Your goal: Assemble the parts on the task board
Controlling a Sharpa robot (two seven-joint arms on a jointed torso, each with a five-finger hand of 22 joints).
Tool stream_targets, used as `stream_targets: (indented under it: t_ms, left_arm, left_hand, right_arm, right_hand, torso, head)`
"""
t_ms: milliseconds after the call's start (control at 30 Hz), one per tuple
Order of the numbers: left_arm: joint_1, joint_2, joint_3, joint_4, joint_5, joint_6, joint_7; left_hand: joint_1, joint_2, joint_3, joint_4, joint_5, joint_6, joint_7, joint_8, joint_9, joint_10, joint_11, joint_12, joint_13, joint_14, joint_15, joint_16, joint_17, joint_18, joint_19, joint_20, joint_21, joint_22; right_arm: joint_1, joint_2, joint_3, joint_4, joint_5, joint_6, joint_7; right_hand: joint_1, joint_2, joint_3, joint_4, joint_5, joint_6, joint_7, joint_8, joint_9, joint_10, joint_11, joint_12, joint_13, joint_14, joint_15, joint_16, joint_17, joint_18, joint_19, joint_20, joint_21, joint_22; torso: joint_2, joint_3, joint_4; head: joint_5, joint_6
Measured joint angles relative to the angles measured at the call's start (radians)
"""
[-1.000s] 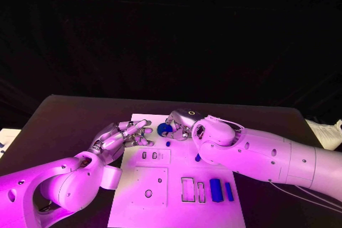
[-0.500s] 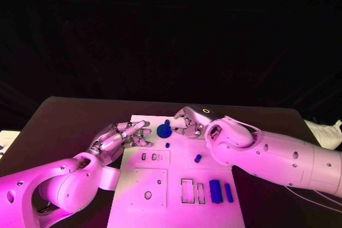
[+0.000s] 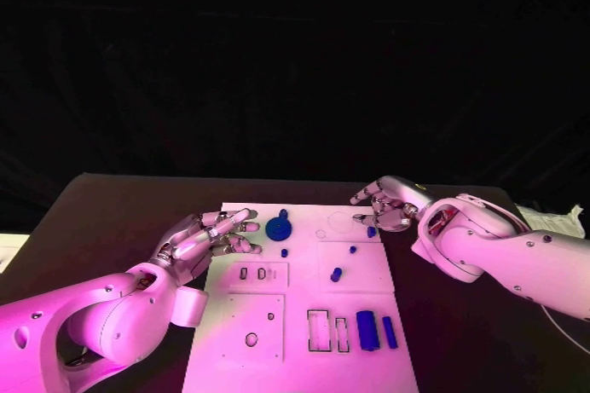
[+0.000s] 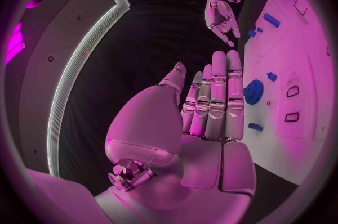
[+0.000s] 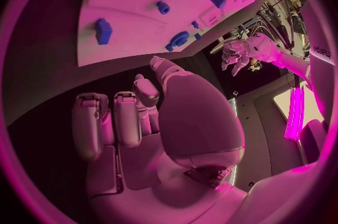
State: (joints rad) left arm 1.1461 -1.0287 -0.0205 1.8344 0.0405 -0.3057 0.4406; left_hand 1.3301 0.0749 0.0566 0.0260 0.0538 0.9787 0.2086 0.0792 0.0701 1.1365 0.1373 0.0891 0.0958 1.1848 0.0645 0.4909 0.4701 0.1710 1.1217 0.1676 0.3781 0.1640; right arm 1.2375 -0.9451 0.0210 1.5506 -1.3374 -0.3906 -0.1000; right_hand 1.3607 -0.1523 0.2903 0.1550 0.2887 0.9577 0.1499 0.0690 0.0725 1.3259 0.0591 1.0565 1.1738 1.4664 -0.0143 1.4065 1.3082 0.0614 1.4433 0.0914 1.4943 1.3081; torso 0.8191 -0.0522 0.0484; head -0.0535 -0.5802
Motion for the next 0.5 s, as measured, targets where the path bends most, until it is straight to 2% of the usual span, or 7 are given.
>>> stream_targets:
  t_ms: [267, 500]
  left_arm:
    - [0.000, 0.004, 0.000, -0.004, 0.000, 0.000, 0.000]
    - [-0.001, 0.006, -0.001, -0.008, 0.000, 0.001, 0.000]
  left_hand:
    - [0.000, 0.000, 0.000, 0.000, 0.000, 0.000, 0.000, 0.000, 0.000, 0.000, 0.000, 0.000, 0.000, 0.000, 0.000, 0.000, 0.000, 0.000, 0.000, 0.000, 0.000, 0.000]
    - [0.000, 0.000, 0.000, 0.000, 0.000, 0.000, 0.000, 0.000, 0.000, 0.000, 0.000, 0.000, 0.000, 0.000, 0.000, 0.000, 0.000, 0.000, 0.000, 0.000, 0.000, 0.000]
  right_arm:
    - [-0.016, -0.042, -0.001, -0.050, 0.001, 0.045, 0.102]
    - [-0.028, -0.042, -0.001, -0.081, -0.011, 0.056, 0.133]
  right_hand:
    - [0.005, -0.006, -0.010, -0.012, -0.012, 0.000, 0.000, 0.000, 0.000, 0.013, 0.002, 0.024, 0.019, 0.000, 0.000, 0.005, 0.000, 0.000, 0.003, 0.004, 0.000, 0.000]
    - [0.005, -0.006, -0.024, -0.009, -0.020, 0.000, 0.000, 0.000, -0.001, 0.012, 0.002, 0.026, 0.022, 0.000, 0.000, 0.005, 0.000, 0.000, 0.003, 0.004, 0.000, 0.000]
  torso:
    - [-0.003, 0.0045, -0.0051]
    - [-0.002, 0.0044, -0.0047]
  head:
    - [-0.010, 0.000]
    - [-0.013, -0.002]
